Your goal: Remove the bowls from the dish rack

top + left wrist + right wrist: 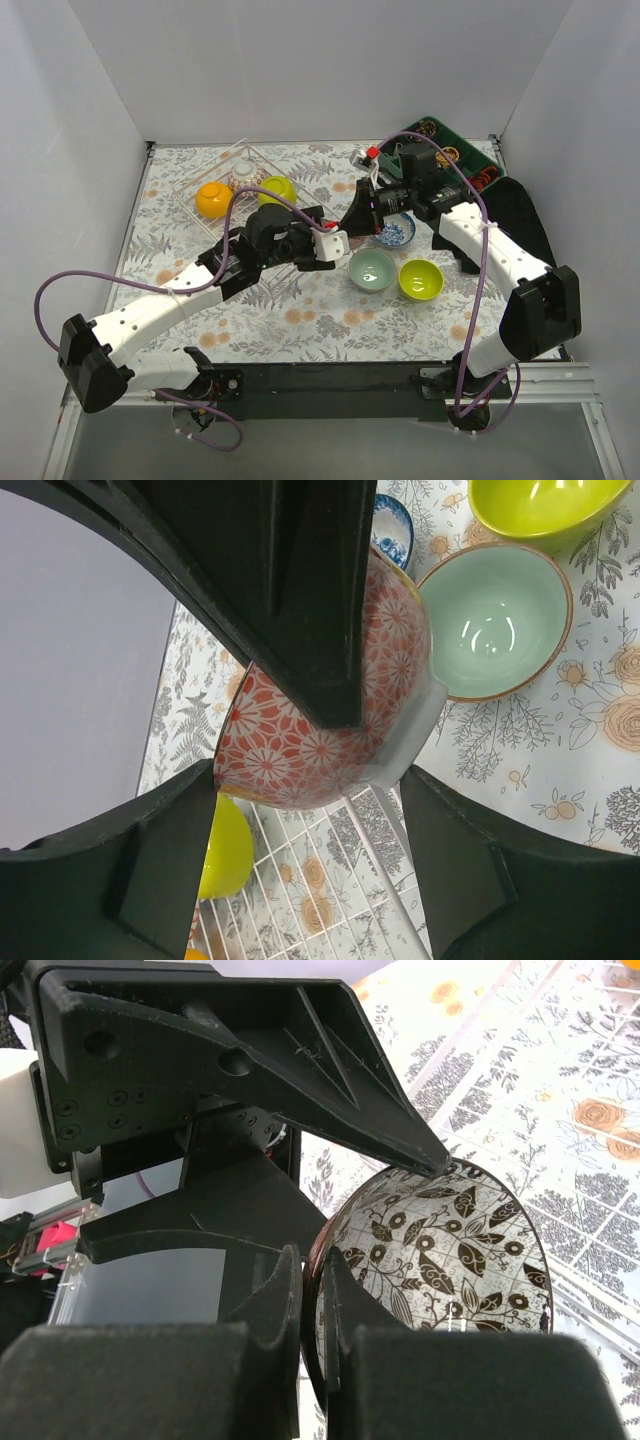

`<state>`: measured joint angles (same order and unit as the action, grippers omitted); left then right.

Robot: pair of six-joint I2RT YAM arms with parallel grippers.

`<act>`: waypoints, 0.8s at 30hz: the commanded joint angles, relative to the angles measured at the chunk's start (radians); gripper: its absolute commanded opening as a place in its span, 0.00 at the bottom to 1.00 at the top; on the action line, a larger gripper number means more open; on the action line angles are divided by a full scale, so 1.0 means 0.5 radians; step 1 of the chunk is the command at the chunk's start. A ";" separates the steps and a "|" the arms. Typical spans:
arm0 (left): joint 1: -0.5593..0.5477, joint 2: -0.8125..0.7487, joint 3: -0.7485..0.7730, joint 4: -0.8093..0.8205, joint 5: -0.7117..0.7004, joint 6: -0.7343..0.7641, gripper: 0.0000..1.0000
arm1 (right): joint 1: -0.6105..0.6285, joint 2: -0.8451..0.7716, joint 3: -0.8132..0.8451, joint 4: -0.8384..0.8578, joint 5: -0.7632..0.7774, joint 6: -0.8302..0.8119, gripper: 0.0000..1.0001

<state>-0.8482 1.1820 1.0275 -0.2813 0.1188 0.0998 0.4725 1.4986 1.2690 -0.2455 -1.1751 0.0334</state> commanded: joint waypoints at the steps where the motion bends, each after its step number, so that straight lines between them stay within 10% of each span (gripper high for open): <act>1: 0.021 -0.100 -0.051 0.332 -0.198 -0.190 0.71 | -0.037 -0.129 -0.031 -0.033 0.141 -0.174 0.01; 5: 0.024 -0.115 -0.140 0.458 -0.391 -0.411 0.98 | -0.089 -0.214 -0.031 -0.165 0.506 -0.333 0.01; 17: 0.217 -0.124 -0.138 0.305 -0.731 -1.422 0.98 | -0.095 -0.426 -0.261 -0.080 1.864 -0.567 0.01; 24: 0.405 -0.140 -0.153 0.047 -0.765 -1.929 0.98 | -0.095 -0.377 -0.464 0.187 2.111 -0.548 0.01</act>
<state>-0.6853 1.1522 0.9405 -0.1761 -0.2234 -0.6594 0.4255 1.3113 1.0569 -0.3084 -0.2379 -0.2218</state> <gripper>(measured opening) 0.982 0.090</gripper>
